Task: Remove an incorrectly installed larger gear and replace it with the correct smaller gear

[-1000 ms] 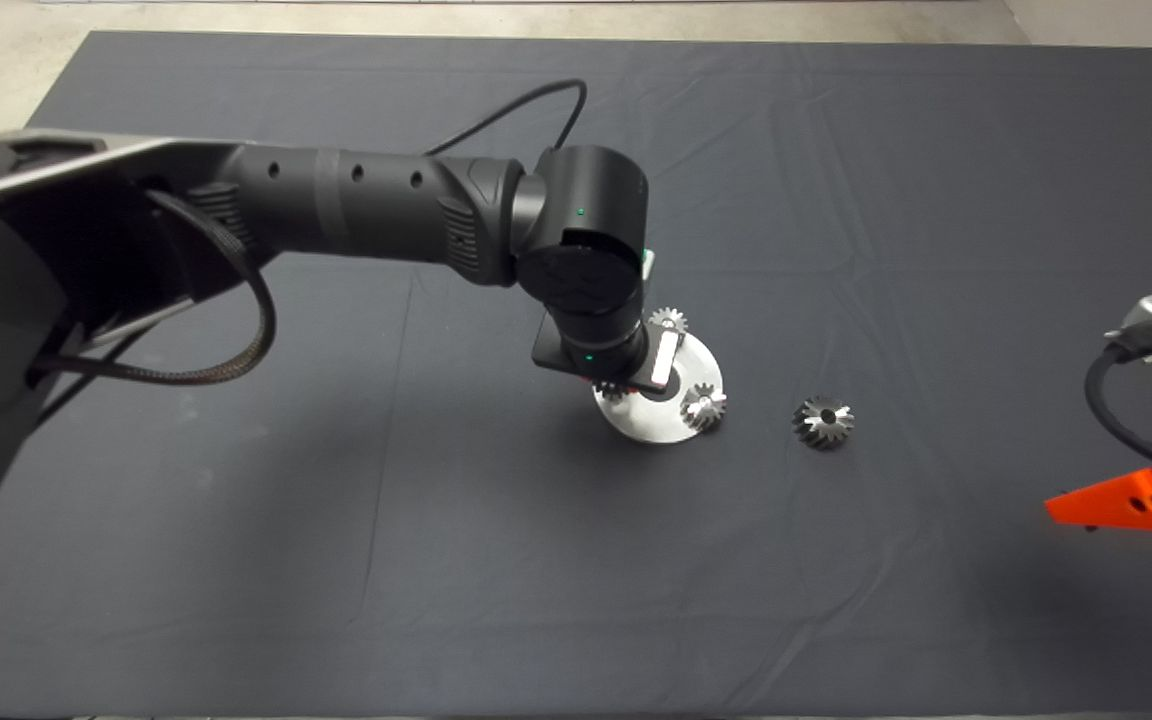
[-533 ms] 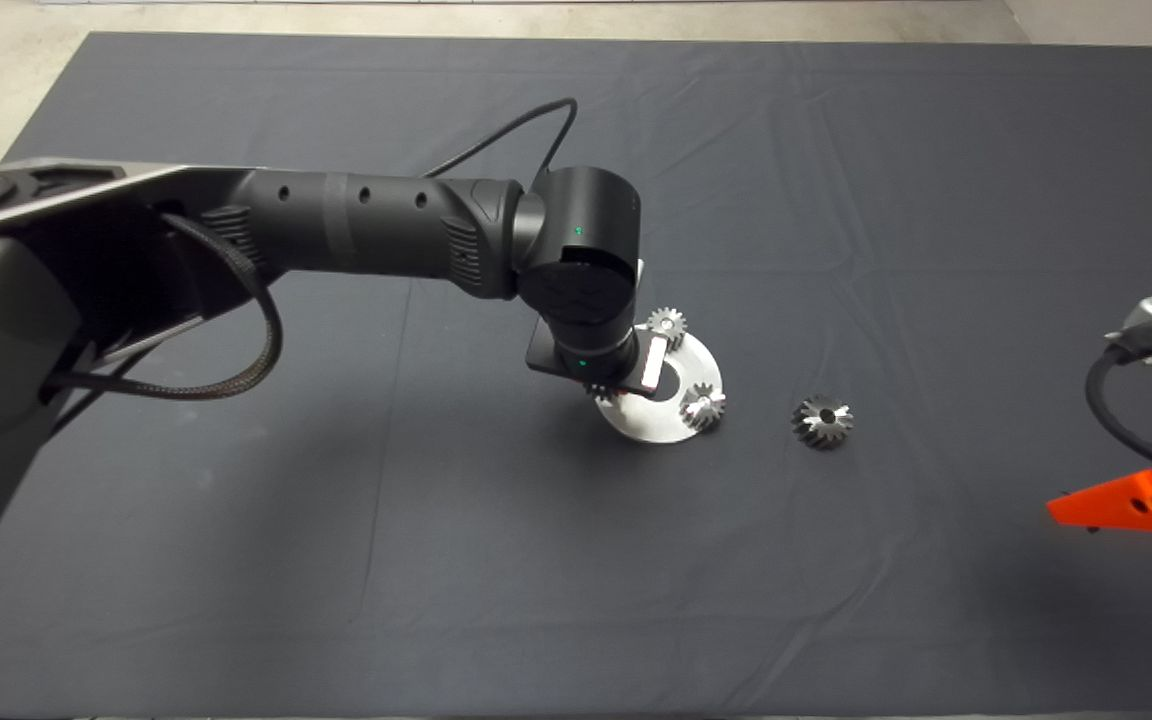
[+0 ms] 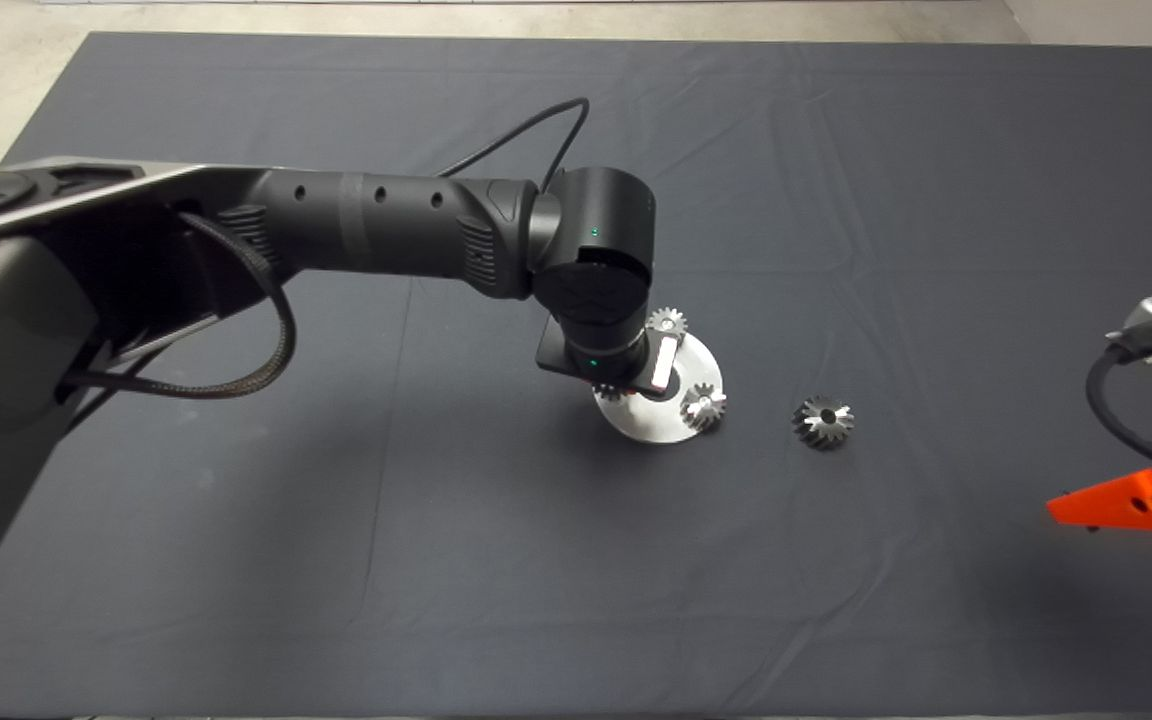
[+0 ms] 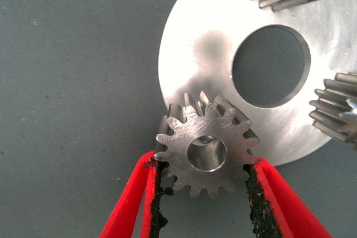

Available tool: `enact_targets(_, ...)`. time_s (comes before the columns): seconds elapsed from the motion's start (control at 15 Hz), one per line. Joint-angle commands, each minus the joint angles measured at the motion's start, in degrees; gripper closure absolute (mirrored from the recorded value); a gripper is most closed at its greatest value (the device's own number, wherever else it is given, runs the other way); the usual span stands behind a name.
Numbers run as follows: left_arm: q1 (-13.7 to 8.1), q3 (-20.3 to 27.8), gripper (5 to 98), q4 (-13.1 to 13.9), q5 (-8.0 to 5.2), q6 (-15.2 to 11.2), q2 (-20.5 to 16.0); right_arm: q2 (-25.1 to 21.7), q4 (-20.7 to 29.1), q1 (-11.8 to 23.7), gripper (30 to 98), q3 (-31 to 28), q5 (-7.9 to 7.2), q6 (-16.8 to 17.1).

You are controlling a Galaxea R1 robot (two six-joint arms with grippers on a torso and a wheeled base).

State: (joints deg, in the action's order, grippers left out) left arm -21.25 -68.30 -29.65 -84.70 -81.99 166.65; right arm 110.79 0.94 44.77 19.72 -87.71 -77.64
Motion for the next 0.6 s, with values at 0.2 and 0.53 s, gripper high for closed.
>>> enact_targets(0.2, -0.4, -0.5, 69.8, -0.9, -0.20, 1.4, 0.1, -0.1, 1.8, 1.0, 40.8, -0.2, -1.32, -0.1)
enact_targets(0.53, -0.1, 0.0, 69.8, -0.9, -0.29, 1.0, 0.0, -0.1, 1.8, 1.0, 40.8, -0.2, -1.32, -0.1)
